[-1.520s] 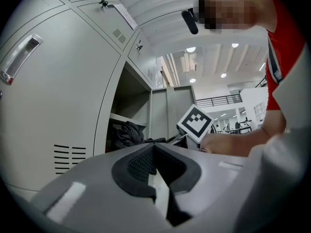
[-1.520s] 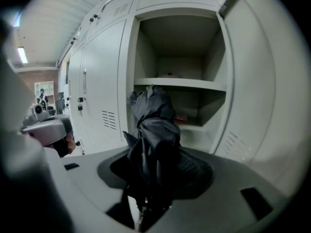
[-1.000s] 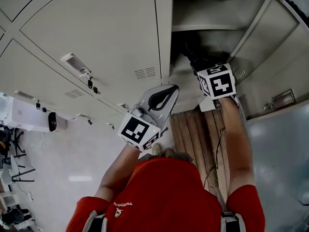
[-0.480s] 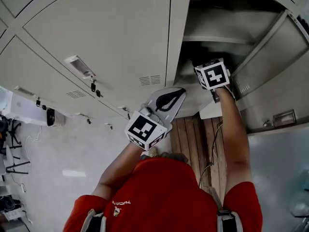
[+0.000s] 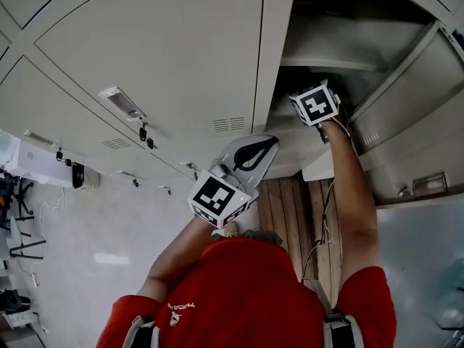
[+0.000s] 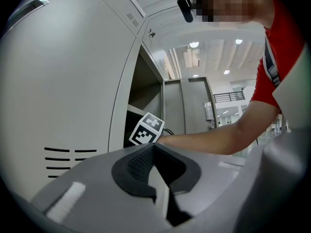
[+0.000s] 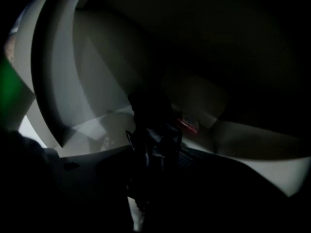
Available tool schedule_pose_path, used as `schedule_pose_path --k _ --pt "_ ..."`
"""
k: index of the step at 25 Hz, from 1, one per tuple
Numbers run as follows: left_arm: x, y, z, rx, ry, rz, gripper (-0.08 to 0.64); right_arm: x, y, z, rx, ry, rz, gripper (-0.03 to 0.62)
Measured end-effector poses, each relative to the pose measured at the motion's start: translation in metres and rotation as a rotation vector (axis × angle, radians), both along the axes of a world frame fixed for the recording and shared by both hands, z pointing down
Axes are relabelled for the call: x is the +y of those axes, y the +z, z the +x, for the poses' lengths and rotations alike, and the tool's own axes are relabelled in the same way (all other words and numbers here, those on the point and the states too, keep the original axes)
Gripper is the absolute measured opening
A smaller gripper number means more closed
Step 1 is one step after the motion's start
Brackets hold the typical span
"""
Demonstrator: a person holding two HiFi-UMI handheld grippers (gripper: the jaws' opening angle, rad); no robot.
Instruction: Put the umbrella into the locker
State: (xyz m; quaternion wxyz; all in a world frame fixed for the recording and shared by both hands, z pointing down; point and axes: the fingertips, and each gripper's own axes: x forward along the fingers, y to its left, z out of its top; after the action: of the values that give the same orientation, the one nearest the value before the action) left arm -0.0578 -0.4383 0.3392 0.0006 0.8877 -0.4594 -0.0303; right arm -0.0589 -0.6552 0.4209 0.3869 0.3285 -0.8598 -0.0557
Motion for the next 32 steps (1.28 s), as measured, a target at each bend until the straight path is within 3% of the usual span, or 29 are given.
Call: schedule_pose_path --k 5,8,13,19,24,28,32 --pt "0.001 0.001 -0.001 -0.004 0.006 0.0 0.005 -0.002 0.002 0.0 0.005 0.0 -0.03 0.235" --pt "0.001 0.001 0.001 -0.006 0.021 0.002 0.005 0.004 -0.001 -0.001 -0.025 -0.013 -0.047 0.287" --pt "0.006 0.001 0.005 -0.006 0.041 0.003 0.005 0.017 -0.021 0.009 -0.096 0.007 -0.013 0.296" --pt "0.009 -0.003 0.0 0.016 0.04 0.013 0.005 0.065 -0.063 0.024 -0.268 0.029 0.069 0.296" --pt "0.012 -0.009 -0.004 0.02 0.047 0.026 0.005 0.12 -0.08 0.027 -0.443 -0.013 0.05 0.293" --pt "0.018 -0.016 -0.004 0.024 0.05 0.039 0.005 0.162 -0.083 0.028 -0.513 -0.037 0.066 0.25" --pt "0.027 -0.027 -0.008 0.038 0.044 0.053 0.005 0.198 -0.095 0.037 -0.639 -0.015 0.068 0.111"
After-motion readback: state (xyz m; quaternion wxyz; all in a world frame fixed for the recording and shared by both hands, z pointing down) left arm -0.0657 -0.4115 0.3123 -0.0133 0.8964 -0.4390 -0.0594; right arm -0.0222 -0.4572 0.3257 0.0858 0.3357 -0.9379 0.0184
